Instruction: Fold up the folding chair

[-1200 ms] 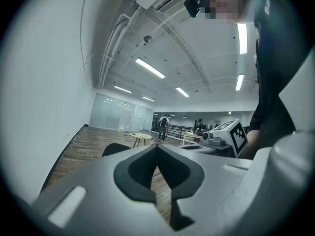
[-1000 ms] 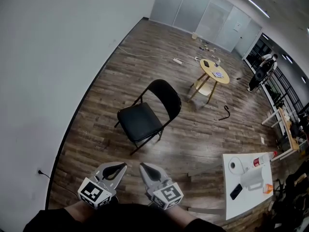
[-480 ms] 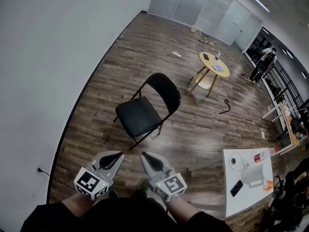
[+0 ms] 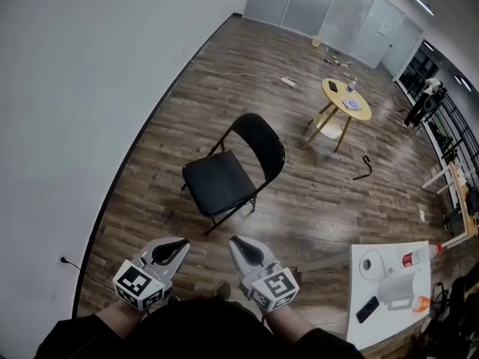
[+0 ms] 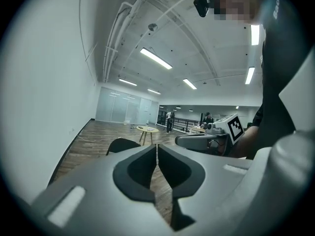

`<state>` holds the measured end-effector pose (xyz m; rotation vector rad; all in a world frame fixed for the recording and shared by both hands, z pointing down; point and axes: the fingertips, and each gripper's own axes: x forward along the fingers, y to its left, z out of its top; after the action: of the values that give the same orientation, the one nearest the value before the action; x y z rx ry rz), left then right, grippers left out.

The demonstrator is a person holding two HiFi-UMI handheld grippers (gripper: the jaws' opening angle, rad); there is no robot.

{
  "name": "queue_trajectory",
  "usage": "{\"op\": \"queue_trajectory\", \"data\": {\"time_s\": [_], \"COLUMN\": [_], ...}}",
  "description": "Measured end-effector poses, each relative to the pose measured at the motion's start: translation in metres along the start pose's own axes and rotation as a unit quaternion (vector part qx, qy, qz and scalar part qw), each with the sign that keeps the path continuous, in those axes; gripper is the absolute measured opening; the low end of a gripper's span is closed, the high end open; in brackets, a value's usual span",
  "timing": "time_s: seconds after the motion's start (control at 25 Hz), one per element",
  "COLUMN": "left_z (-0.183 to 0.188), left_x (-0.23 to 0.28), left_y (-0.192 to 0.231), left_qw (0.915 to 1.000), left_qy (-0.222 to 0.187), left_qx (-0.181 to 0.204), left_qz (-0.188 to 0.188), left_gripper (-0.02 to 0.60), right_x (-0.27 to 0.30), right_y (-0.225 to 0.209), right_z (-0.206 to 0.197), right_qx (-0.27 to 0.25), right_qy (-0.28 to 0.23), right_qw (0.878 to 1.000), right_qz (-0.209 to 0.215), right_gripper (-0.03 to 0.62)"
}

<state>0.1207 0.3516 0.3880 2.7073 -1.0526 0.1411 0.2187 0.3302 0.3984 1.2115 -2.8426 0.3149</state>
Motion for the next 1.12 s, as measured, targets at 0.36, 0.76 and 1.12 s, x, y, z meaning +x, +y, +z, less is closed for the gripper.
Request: {"op": "queue_trajectory", "data": {"time_s": [0.36,0.76,1.12], "left_z": [0.005,0.011,0.011], "left_x": [0.048,0.079,0.106], "left_y": [0.017,0.019,0.039], "left_qw": [0.9986,0.9971,0.9987], "left_qy": [0.001,0.006,0.002], "left_qx": [-0.007,-0.005,-0.012], "left_qz": [0.053,0.075,0.049], "left_gripper": [0.029,0.04,0.068], "right_x": [-0.011,-0.011,0.005], "right_y": [-0.072,-0.125,-0.146], "right_z": [-0.005,0.004,0.003], "right_qx": [0.001,0.009,0.008], "right_qy": [0.008,0.006,0.02], "right_qw": [1.0,1.0,1.0], "right_qz": [0.009,-0.001,-0.018], "right_gripper": [0.039,0.051,0.069]}}
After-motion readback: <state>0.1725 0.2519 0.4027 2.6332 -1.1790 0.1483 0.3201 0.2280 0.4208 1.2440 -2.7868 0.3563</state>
